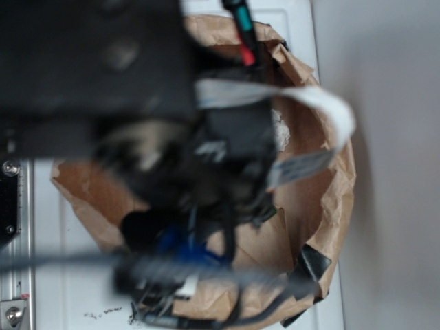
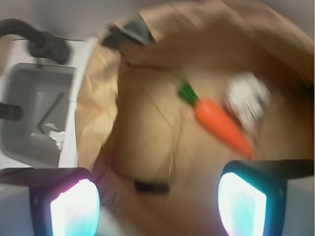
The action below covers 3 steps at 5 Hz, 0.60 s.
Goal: Grab the carrot.
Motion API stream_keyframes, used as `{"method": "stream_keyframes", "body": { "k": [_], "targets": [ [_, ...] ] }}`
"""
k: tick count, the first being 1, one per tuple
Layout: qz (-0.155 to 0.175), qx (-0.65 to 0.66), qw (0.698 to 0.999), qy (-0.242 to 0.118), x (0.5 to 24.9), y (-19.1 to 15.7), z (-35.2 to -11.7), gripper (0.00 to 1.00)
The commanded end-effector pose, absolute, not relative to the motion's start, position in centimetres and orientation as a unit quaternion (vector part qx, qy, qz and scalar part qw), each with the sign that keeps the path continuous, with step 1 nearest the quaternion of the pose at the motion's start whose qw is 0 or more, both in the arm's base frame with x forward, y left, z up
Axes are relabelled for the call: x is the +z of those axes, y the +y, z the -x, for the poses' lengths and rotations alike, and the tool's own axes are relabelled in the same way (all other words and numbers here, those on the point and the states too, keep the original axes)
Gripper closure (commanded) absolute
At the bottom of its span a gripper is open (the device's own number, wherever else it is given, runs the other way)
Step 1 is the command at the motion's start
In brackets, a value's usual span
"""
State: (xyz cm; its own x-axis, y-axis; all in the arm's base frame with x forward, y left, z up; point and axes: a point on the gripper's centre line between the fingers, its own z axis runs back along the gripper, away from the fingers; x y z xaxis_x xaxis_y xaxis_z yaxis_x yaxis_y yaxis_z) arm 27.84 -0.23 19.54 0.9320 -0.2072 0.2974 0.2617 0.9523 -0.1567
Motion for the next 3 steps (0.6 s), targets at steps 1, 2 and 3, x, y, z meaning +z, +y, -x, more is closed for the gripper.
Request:
{"method": "stream_keyframes", "body": {
  "k": [1, 2, 3],
  "targets": [
    [0.092, -0.327, 0.921, -0.19, 17.8, 1.2, -30.0, 0.0],
    [0.081, -0.334, 0.922, -0.178, 16.0, 1.4, -30.1, 0.0],
    [0.045, -0.338, 0.926, -0.165, 14.0, 1.4, -29.7, 0.0]
  ]
}}
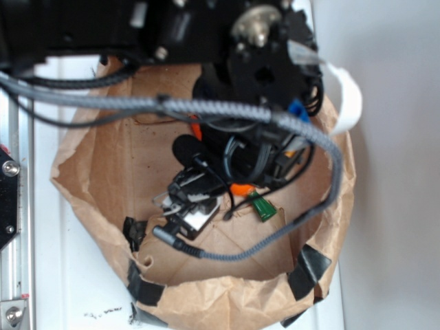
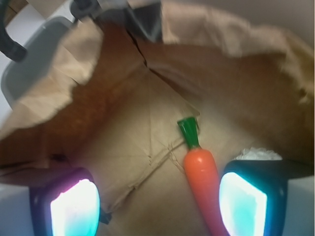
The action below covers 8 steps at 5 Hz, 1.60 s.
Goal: Grab the carrot.
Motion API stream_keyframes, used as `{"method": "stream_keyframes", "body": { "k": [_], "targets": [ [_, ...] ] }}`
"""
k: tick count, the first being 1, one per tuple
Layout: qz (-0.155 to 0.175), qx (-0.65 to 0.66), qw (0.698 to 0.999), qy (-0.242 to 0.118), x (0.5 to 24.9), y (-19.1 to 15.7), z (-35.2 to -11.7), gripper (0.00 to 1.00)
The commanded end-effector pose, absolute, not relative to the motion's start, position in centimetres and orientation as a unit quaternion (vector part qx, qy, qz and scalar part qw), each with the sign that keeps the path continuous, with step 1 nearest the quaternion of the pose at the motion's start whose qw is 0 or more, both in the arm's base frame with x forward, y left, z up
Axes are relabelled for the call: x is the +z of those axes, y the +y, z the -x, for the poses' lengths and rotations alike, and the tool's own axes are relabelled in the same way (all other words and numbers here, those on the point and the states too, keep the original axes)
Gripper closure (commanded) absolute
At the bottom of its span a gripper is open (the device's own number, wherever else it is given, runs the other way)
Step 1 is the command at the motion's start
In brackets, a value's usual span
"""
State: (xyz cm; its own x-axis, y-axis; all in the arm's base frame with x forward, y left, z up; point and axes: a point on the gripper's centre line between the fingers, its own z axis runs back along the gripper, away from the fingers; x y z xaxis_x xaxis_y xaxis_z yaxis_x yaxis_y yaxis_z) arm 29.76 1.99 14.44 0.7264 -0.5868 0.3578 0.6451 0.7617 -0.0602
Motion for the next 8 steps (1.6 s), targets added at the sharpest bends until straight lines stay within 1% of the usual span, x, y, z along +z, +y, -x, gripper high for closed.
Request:
{"method": "stream_keyframes", "body": {
  "k": [1, 6, 7, 8],
  "targets": [
    [0.048, -0.328, 0.933, -0.14, 11.5, 1.3, -29.3, 0.0],
    [0.048, -0.328, 0.933, -0.14, 11.5, 1.3, -29.3, 0.0],
    [0.052, -0.332, 0.931, -0.142, 10.6, 1.0, -30.2, 0.0],
    [0.032, -0.356, 0.923, -0.144, 9.8, 0.5, -30.8, 0.0]
  ]
}}
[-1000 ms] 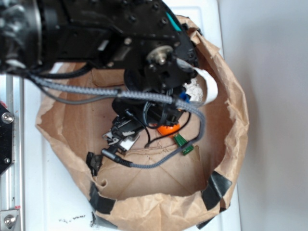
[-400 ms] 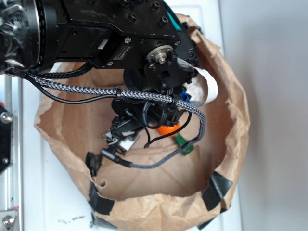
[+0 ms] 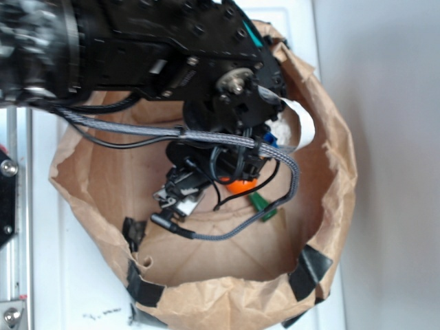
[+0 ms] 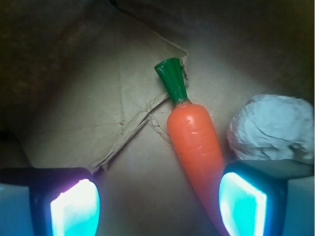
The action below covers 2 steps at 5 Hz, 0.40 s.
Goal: Grab the carrot.
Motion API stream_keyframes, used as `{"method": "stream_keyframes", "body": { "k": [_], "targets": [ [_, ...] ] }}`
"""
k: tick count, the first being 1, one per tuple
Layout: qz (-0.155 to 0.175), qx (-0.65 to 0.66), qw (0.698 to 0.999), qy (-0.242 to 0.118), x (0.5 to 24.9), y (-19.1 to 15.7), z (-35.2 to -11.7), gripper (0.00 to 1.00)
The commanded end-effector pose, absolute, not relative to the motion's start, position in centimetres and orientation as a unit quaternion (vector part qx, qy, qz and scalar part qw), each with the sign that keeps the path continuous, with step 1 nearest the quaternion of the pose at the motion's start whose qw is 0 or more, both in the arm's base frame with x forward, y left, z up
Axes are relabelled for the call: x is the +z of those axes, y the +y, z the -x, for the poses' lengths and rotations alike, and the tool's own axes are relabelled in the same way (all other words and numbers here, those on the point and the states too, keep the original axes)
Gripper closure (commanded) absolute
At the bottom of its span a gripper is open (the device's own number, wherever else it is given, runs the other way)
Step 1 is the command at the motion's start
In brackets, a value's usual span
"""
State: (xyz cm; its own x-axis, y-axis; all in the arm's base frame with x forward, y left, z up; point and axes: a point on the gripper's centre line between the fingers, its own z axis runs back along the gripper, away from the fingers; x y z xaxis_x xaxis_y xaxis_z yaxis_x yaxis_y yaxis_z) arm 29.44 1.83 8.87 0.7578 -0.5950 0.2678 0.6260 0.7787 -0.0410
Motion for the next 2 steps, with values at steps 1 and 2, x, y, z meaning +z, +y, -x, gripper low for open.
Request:
{"method": "stream_keyframes", "body": {
  "k": [1, 2],
  "targets": [
    [0.005, -0.36, 0.923, -0.137, 9.2, -0.7, -32.4, 0.0],
    [-0.003, -0.371, 0.918, -0.138, 8.8, -1.9, -33.2, 0.0]
  ]
}}
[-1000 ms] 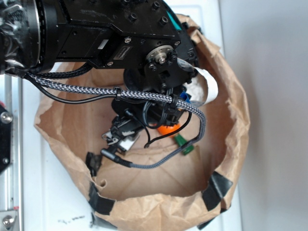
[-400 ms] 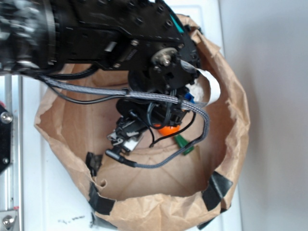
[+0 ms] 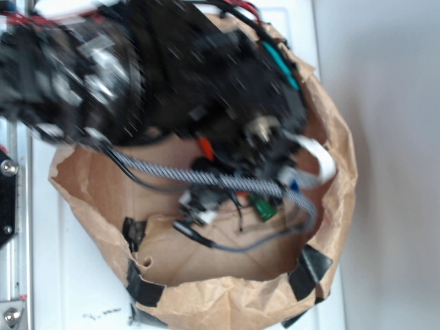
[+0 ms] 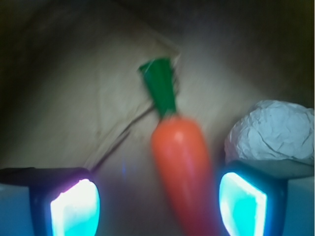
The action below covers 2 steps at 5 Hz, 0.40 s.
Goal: Grab the carrot.
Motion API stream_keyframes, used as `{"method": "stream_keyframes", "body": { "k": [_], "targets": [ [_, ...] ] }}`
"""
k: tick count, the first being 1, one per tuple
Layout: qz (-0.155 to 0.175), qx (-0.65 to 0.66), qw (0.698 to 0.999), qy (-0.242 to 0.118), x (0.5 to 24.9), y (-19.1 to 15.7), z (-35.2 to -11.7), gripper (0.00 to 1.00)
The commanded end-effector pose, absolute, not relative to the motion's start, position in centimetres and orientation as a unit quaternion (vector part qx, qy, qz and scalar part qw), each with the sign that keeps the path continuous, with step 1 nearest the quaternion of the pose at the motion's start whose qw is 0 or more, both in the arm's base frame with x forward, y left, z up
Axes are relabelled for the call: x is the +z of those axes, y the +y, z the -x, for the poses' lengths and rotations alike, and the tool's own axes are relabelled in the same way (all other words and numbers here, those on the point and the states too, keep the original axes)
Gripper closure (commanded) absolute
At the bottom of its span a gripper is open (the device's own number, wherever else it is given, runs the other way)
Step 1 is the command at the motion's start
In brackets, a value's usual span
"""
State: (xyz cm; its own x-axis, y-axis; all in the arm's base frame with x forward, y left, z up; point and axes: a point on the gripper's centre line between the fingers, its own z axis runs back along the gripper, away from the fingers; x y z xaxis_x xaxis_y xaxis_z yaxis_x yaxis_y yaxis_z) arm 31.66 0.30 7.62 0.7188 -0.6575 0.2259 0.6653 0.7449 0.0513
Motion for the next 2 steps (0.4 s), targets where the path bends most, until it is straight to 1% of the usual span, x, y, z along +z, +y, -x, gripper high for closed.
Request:
{"method": "stream_keyframes", "body": {
  "k": [1, 2],
  "targets": [
    [-0.015, -0.377, 0.917, -0.128, 7.2, -2.9, -34.2, 0.0],
    [-0.02, -0.38, 0.917, -0.121, 6.0, -3.4, -34.5, 0.0]
  ]
}}
